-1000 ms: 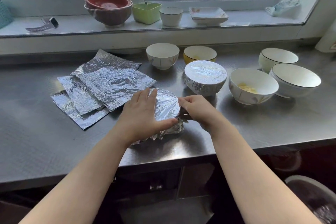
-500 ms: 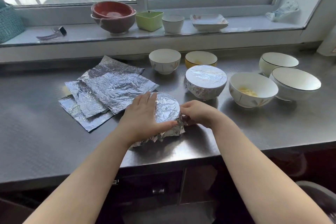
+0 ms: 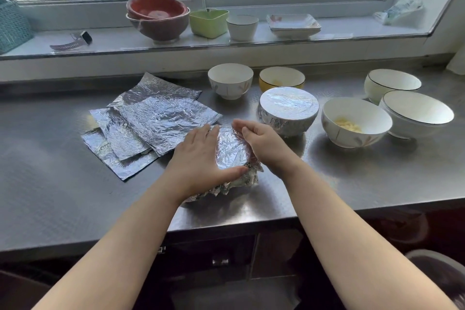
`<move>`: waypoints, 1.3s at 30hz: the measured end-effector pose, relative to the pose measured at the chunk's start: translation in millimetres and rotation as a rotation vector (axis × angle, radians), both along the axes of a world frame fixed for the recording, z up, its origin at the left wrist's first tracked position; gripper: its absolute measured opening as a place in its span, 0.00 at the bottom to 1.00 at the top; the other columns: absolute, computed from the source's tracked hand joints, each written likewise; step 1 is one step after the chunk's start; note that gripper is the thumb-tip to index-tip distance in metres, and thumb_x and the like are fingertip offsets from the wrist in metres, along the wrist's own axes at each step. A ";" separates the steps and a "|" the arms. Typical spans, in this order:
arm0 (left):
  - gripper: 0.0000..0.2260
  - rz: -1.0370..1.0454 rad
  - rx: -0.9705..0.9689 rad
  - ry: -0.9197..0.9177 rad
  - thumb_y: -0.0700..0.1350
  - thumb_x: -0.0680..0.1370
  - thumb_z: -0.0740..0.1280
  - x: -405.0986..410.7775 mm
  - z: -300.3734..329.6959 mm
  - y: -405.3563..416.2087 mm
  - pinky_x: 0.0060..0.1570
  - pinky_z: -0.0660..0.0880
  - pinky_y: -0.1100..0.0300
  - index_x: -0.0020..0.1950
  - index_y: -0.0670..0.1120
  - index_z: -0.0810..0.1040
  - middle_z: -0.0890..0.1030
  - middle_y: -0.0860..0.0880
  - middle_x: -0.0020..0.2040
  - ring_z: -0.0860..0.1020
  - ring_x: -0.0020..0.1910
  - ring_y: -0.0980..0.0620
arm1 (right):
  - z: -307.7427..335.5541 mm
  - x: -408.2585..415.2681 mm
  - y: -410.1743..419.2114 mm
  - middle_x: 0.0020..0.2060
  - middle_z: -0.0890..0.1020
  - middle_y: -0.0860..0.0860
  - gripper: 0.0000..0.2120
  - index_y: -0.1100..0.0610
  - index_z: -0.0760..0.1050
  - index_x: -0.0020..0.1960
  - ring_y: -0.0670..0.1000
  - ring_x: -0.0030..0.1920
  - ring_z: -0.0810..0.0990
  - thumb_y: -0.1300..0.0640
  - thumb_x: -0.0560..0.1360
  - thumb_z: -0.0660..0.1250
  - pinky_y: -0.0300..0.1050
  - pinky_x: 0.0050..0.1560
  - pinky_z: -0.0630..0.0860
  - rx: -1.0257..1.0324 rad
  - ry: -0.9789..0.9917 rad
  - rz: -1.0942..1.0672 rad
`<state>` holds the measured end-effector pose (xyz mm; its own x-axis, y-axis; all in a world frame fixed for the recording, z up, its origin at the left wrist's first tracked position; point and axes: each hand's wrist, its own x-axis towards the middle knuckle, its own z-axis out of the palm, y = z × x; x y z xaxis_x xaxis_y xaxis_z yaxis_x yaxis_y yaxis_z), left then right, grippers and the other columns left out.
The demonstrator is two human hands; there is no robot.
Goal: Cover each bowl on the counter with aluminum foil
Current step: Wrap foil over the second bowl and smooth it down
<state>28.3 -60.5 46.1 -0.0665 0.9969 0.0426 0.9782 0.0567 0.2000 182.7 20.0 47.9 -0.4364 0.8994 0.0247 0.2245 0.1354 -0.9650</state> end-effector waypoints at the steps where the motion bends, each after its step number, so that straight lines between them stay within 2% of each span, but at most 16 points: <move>1: 0.56 -0.001 0.006 -0.001 0.81 0.59 0.48 -0.4 -0.1 0.5 0.76 0.51 0.48 0.80 0.50 0.47 0.50 0.48 0.80 0.48 0.79 0.47 | -1.7 -1.6 0.7 0.61 0.80 0.51 0.17 0.60 0.71 0.71 0.38 0.52 0.77 0.63 0.83 0.55 0.36 0.58 0.73 -0.019 -0.012 -0.008; 5: 0.56 0.001 0.014 -0.011 0.80 0.59 0.49 0.3 -0.9 -0.2 0.75 0.51 0.48 0.80 0.50 0.47 0.51 0.48 0.80 0.48 0.79 0.48 | -3.4 -7.4 0.5 0.24 0.72 0.39 0.16 0.54 0.76 0.65 0.38 0.24 0.69 0.59 0.84 0.54 0.34 0.29 0.61 -0.165 -0.004 -0.045; 7: 0.56 0.007 0.015 -0.017 0.80 0.59 0.49 0.4 -1.5 -0.2 0.75 0.50 0.48 0.80 0.50 0.47 0.50 0.48 0.80 0.48 0.79 0.48 | -0.4 -5.8 -1.4 0.18 0.68 0.43 0.18 0.49 0.82 0.45 0.44 0.21 0.63 0.56 0.84 0.54 0.40 0.24 0.56 -0.241 0.031 -0.034; 9: 0.56 0.005 0.026 -0.023 0.81 0.59 0.49 0.2 -2.6 0.8 0.76 0.50 0.48 0.80 0.50 0.47 0.51 0.48 0.80 0.48 0.79 0.47 | 1.2 -4.4 -3.9 0.22 0.71 0.51 0.19 0.53 0.76 0.37 0.47 0.20 0.60 0.52 0.83 0.55 0.41 0.27 0.52 -0.335 0.042 -0.040; 11: 0.56 0.005 0.029 -0.028 0.81 0.59 0.49 -0.7 -2.6 1.5 0.77 0.49 0.48 0.80 0.51 0.47 0.51 0.48 0.80 0.48 0.79 0.48 | -4.9 -5.1 -4.5 0.26 0.73 0.59 0.18 0.59 0.77 0.52 0.47 0.19 0.57 0.48 0.83 0.55 0.44 0.29 0.50 -0.429 0.045 -0.059; 13: 0.56 0.003 0.021 -0.027 0.81 0.59 0.49 -1.1 -2.8 0.5 0.76 0.49 0.49 0.80 0.51 0.46 0.50 0.48 0.80 0.48 0.79 0.48 | -8.7 -3.3 -3.1 0.21 0.72 0.54 0.21 0.62 0.74 0.61 0.47 0.18 0.64 0.46 0.83 0.54 0.42 0.26 0.58 -0.495 0.064 -0.060; 15: 0.56 -0.004 0.011 -0.026 0.81 0.59 0.49 -0.8 -1.1 -1.0 0.76 0.48 0.49 0.80 0.51 0.46 0.50 0.49 0.80 0.47 0.79 0.48 | -12.6 1.0 0.9 0.34 0.82 0.56 0.22 0.63 0.76 0.59 0.53 0.35 0.82 0.46 0.84 0.54 0.44 0.39 0.76 -0.568 0.173 -0.054; 16: 0.56 -0.006 0.011 -0.024 0.81 0.59 0.49 -0.5 -0.7 -1.4 0.76 0.48 0.50 0.80 0.51 0.47 0.50 0.49 0.80 0.48 0.79 0.48 | -13.6 4.9 2.5 0.41 0.83 0.57 0.22 0.63 0.77 0.57 0.57 0.43 0.82 0.47 0.84 0.53 0.47 0.47 0.77 -0.575 0.190 -0.061; 20: 0.56 -0.003 -0.005 -0.010 0.81 0.60 0.51 0.9 1.3 -0.1 0.75 0.49 0.50 0.80 0.51 0.47 0.50 0.49 0.80 0.48 0.79 0.48 | -5.0 25.1 0.4 0.44 0.81 0.67 0.18 0.69 0.78 0.53 0.61 0.45 0.82 0.54 0.83 0.57 0.41 0.43 0.75 -0.403 0.000 -0.157; 22: 0.56 0.008 -0.011 -0.004 0.82 0.60 0.50 3.2 2.2 -0.3 0.75 0.49 0.49 0.80 0.50 0.46 0.50 0.48 0.80 0.48 0.79 0.47 | -2.9 36.2 -3.2 0.58 0.71 0.76 0.18 0.80 0.67 0.60 0.73 0.62 0.71 0.63 0.81 0.58 0.58 0.63 0.75 -0.265 -0.034 -0.244; 24: 0.58 0.032 -0.007 -0.008 0.82 0.60 0.51 8.1 4.0 -1.0 0.75 0.50 0.48 0.80 0.49 0.47 0.50 0.47 0.80 0.48 0.79 0.47 | -2.3 38.7 -9.8 0.57 0.75 0.73 0.14 0.76 0.72 0.56 0.71 0.62 0.72 0.64 0.80 0.59 0.65 0.67 0.69 -0.196 0.042 -0.315; 27: 0.60 0.102 -0.007 -0.060 0.82 0.57 0.49 23.3 6.1 -4.2 0.76 0.49 0.47 0.80 0.48 0.45 0.48 0.46 0.81 0.46 0.79 0.46 | 2.6 29.8 -28.2 0.48 0.82 0.52 0.13 0.62 0.80 0.56 0.49 0.51 0.80 0.61 0.79 0.59 0.50 0.59 0.75 -0.070 0.092 -0.286; 28: 0.61 0.125 -0.012 -0.085 0.82 0.56 0.49 28.8 7.0 -5.2 0.75 0.48 0.46 0.80 0.48 0.43 0.46 0.45 0.81 0.45 0.79 0.46 | 3.0 26.1 -33.4 0.48 0.82 0.53 0.13 0.65 0.79 0.56 0.51 0.49 0.80 0.61 0.80 0.58 0.51 0.57 0.75 -0.035 0.094 -0.249; 31: 0.61 0.172 -0.051 -0.159 0.82 0.55 0.47 37.6 10.9 -6.2 0.75 0.47 0.44 0.80 0.49 0.40 0.41 0.45 0.80 0.42 0.79 0.45 | 9.0 19.3 -45.5 0.70 0.73 0.53 0.19 0.64 0.67 0.73 0.47 0.70 0.70 0.62 0.82 0.56 0.44 0.73 0.64 0.014 0.078 -0.226; 34: 0.60 0.185 -0.069 -0.217 0.80 0.58 0.49 35.7 14.9 -5.5 0.75 0.46 0.45 0.80 0.48 0.40 0.40 0.45 0.80 0.41 0.79 0.45 | 11.0 15.8 -47.5 0.72 0.70 0.51 0.21 0.61 0.63 0.76 0.41 0.68 0.67 0.63 0.82 0.55 0.35 0.69 0.60 0.040 0.040 -0.222; 39: 0.57 0.173 -0.086 -0.204 0.79 0.63 0.56 33.1 13.2 -6.4 0.75 0.45 0.47 0.80 0.47 0.39 0.39 0.45 0.80 0.40 0.79 0.46 | 10.3 9.7 -47.0 0.76 0.64 0.52 0.23 0.59 0.59 0.77 0.47 0.75 0.61 0.60 0.83 0.55 0.40 0.74 0.56 0.026 -0.035 -0.179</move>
